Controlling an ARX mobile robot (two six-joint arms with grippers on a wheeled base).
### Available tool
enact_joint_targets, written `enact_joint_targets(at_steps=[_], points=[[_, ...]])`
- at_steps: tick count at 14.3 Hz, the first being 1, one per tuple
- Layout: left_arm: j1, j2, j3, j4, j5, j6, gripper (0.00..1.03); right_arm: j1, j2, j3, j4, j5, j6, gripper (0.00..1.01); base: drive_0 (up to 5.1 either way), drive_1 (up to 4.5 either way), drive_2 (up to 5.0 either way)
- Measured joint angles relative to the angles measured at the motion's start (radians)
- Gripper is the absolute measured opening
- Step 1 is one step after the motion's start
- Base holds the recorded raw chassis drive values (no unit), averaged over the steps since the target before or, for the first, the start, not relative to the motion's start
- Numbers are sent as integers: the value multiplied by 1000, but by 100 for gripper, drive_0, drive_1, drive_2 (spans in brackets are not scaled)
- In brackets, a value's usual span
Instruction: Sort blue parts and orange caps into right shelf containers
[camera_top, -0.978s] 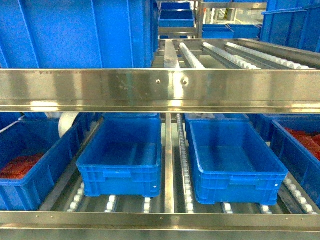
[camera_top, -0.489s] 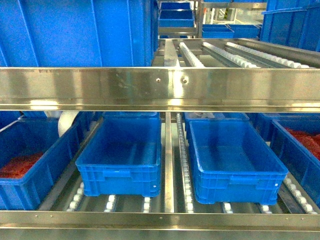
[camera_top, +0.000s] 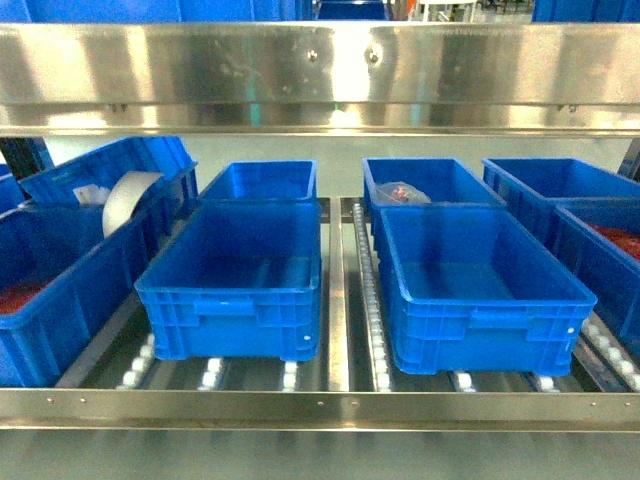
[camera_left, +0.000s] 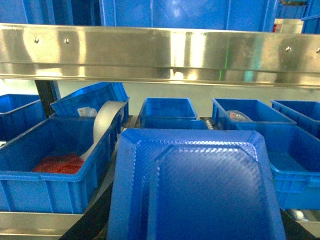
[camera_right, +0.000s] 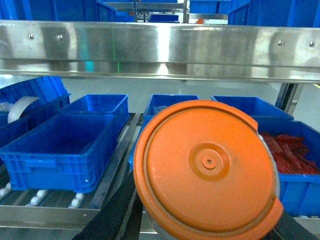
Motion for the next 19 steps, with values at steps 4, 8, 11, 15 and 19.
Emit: enact_joint_targets(at_steps=[4,8,11,15,19], points=[[0,0,0,-1,1,0,43,0,0,0,-1,0,2,43,0,0,0],[0,0,0,-2,0,0,43,0,0,0,-1,-1,2,43,0,0,0],[0,0,0,-2,1,1,43,0,0,0,0,-1,3,43,0,0,0],[0,0,0,-1,0,0,43,0,0,0,-1,-1,2,43,0,0,0],[0,0,0,-2,1,0,43,0,0,0,-2,0,2,43,0,0,0]])
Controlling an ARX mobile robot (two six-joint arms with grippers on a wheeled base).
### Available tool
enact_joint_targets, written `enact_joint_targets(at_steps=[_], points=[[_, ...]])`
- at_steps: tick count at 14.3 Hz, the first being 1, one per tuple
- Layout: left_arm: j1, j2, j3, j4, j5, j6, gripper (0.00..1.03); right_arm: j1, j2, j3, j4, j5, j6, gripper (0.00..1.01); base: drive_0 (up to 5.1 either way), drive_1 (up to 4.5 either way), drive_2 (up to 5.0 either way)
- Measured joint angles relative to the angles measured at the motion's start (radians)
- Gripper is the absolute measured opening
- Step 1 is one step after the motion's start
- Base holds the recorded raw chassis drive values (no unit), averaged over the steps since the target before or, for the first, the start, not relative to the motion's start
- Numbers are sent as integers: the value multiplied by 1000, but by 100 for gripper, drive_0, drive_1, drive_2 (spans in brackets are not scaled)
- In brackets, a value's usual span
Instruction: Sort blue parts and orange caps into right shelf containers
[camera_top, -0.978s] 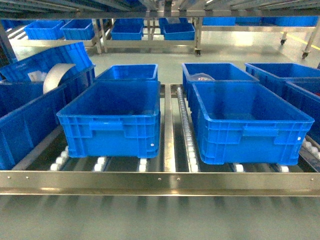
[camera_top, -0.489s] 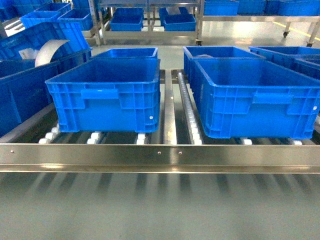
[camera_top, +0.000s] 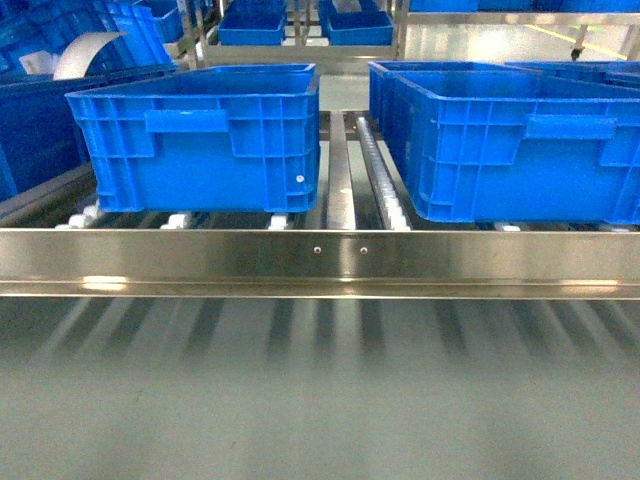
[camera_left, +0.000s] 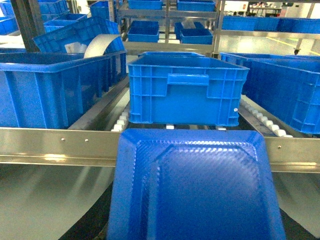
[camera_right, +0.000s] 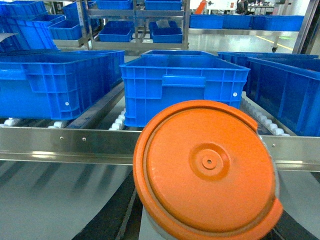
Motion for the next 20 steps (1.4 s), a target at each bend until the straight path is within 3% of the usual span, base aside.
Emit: enact_joint_targets(at_steps=[8,20], points=[[0,0,0,0,0,0,43,0,0,0,1,0,0,43,0,0,0],[0,0,0,0,0,0,43,0,0,0,0,0,0,43,1,412,-410]])
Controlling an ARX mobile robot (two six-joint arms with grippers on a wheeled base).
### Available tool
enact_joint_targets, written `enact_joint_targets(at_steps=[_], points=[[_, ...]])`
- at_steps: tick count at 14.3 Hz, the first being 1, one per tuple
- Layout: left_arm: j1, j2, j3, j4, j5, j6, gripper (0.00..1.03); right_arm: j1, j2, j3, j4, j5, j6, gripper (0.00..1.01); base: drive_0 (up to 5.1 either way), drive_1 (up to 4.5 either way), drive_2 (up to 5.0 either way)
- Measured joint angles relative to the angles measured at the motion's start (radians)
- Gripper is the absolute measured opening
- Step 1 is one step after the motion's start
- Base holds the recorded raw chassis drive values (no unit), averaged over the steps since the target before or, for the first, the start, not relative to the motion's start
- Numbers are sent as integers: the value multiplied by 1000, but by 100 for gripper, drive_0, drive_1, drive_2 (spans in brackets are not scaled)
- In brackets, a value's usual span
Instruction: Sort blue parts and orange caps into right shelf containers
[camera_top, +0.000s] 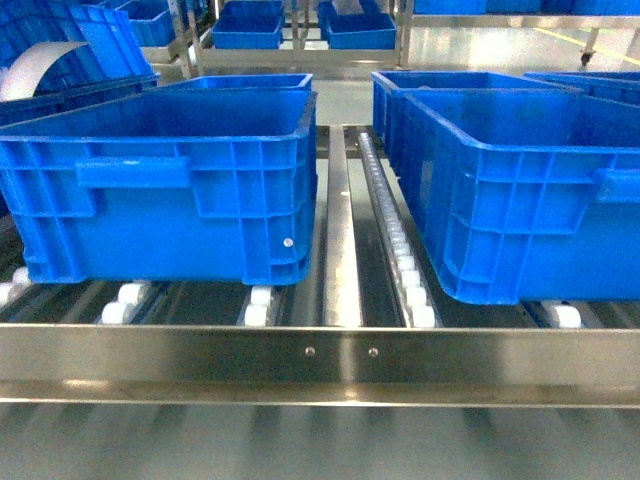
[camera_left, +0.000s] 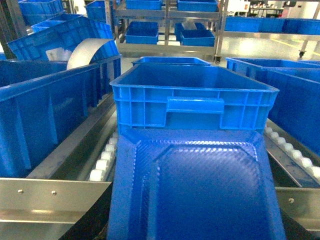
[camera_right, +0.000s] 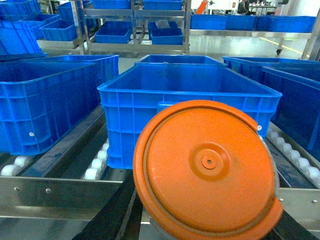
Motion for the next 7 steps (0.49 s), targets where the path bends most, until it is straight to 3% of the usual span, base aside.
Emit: enact_joint_targets(at_steps=[7], points=[[0,0,0,0,0,0,43,0,0,0,0,0,0,43,0,412,-412]])
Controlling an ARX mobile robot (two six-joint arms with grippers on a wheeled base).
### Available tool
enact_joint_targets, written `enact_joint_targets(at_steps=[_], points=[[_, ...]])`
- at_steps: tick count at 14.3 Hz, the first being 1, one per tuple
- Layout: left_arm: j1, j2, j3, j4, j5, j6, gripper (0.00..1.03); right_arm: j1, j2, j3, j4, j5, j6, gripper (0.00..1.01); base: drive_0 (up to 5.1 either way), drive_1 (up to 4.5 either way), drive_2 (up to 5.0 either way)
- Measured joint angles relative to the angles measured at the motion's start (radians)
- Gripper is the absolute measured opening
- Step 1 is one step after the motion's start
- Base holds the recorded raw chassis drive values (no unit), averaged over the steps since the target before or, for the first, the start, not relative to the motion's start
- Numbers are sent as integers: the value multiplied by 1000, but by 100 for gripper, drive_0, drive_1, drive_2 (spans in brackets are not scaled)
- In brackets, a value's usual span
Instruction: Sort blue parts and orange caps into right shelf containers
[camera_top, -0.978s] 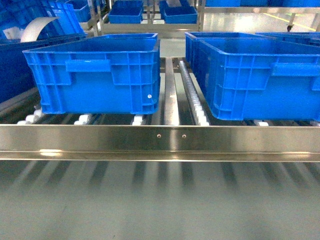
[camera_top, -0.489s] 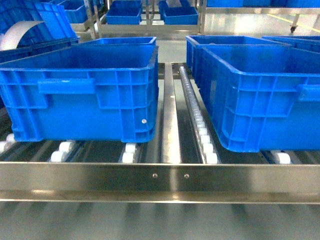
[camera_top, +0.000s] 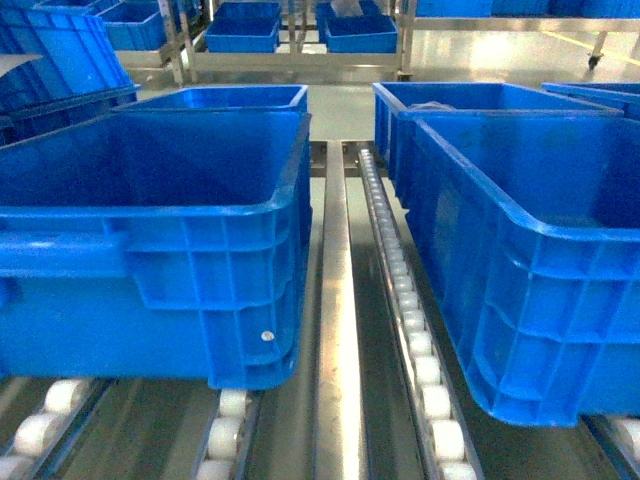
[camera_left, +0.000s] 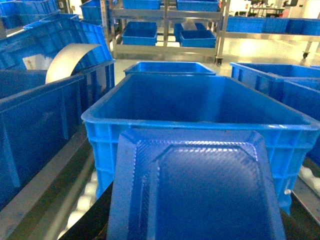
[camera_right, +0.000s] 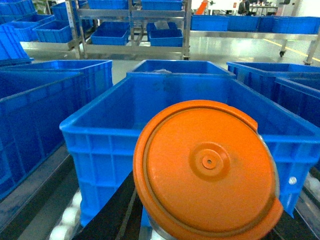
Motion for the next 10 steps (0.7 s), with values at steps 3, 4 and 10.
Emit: enact_joint_targets(at_steps=[3,4,10], points=[[0,0,0,1,0,0,43,0,0,0,0,0,0,43,10,425,-406],[0,0,0,2,-1,0,43,0,0,0,6,0,0,43,10,230,-209],[0,0,0,1,-1,0,43,0,0,0,2,0,0,43,0,0,0]])
